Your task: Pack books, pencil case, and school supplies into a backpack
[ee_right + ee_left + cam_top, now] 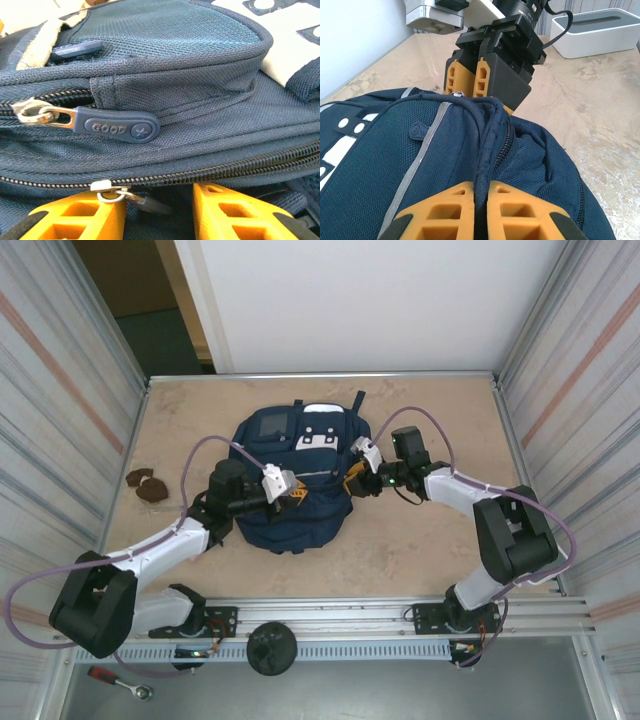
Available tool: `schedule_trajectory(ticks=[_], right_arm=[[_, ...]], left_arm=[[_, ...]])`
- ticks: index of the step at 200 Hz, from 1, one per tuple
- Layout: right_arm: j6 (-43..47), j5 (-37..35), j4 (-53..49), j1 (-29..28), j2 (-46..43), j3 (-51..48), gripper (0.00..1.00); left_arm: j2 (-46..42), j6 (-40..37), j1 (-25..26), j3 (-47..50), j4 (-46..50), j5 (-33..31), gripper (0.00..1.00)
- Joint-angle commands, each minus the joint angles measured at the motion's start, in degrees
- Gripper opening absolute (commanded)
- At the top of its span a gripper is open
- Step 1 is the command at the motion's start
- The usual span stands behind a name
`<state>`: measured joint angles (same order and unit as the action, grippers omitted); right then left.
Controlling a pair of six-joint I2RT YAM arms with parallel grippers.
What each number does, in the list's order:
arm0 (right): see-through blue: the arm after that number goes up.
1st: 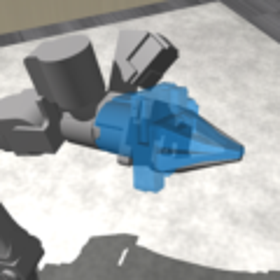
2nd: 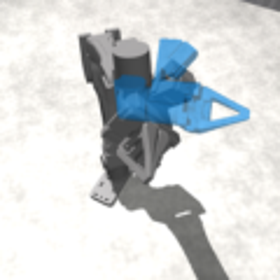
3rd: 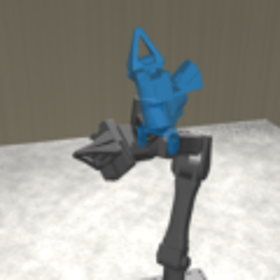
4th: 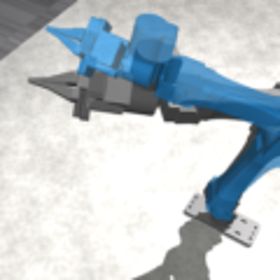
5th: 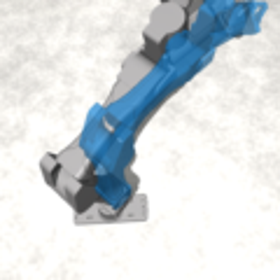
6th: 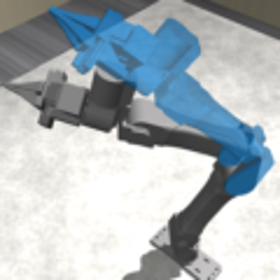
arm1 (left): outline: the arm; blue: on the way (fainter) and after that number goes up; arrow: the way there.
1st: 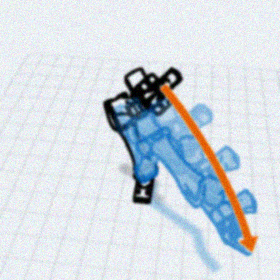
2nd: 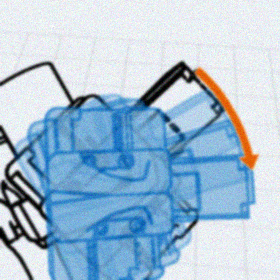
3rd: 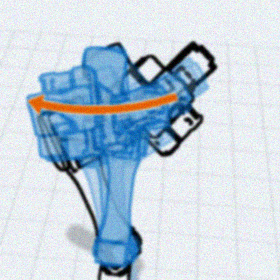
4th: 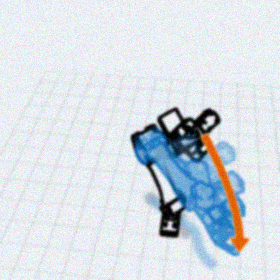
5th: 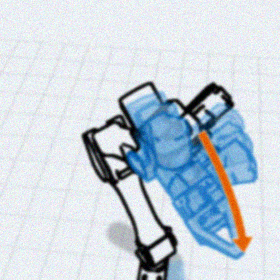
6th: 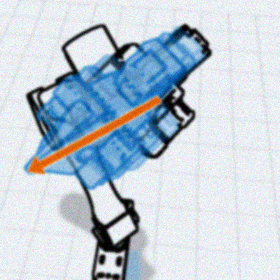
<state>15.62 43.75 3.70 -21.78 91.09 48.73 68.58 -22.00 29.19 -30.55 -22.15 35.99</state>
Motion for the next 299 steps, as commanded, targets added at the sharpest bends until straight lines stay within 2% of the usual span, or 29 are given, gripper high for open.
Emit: schedule_trajectory(ticks=[1, 25, 68, 90, 141, 177, 240, 275, 299], right_arm=[[2.1, 0.1, 5.2, -1.5, 1.7, -0.8, 0.35], [1.5, -2.9, 7.2, -2.7, 1.7, -0.9, 0.28], [-3.9, -14.1, 10.4, -2.1, -2.3, -4.9, 0.04], [-6.1, -18.1, 10.9, -1.3, -3.8, -6.7, 0.0], [-11.6, -24.1, 11.4, 0.0, -2.8, -7.3, 0.0], [-18.5, -27.7, 7.4, 2.9, 1.4, -3.9, 0.0], [-25.2, -31.3, -1.7, 6.2, 7.0, 3.1, 0.01], [-28.4, -29.4, -0.8, 9.4, 5.9, 2.1, 0.06], [-26.1, -21.4, 0.3, 9.6, 3.0, 1.1, 0.19]], left_arm=[[-1.3, 1.0, -0.5, -2.9, -3.9, 0.9, 0.0], [-1.0, 1.0, -0.5, -3.2, -3.6, 1.0, 0.0], [-1.0, 0.6, -0.5, -3.1, -3.5, 0.6, 0.0], [-0.9, 0.6, -0.5, -3.1, -3.6, 0.6, 0.0], [-1.4, 0.6, -0.5, -2.6, -3.8, 0.8, 0.0], [-3.4, 0.8, -0.5, -1.3, -5.3, 1.2, 0.0], [-3.4, 1.4, -0.5, -0.9, -6.5, 2.9, 0.0], [-3.9, 1.3, -0.6, -0.5, -6.7, 3.2, 0.0], [-3.3, 1.0, -0.6, -0.8, -6.5, 3.0, 0.0]])
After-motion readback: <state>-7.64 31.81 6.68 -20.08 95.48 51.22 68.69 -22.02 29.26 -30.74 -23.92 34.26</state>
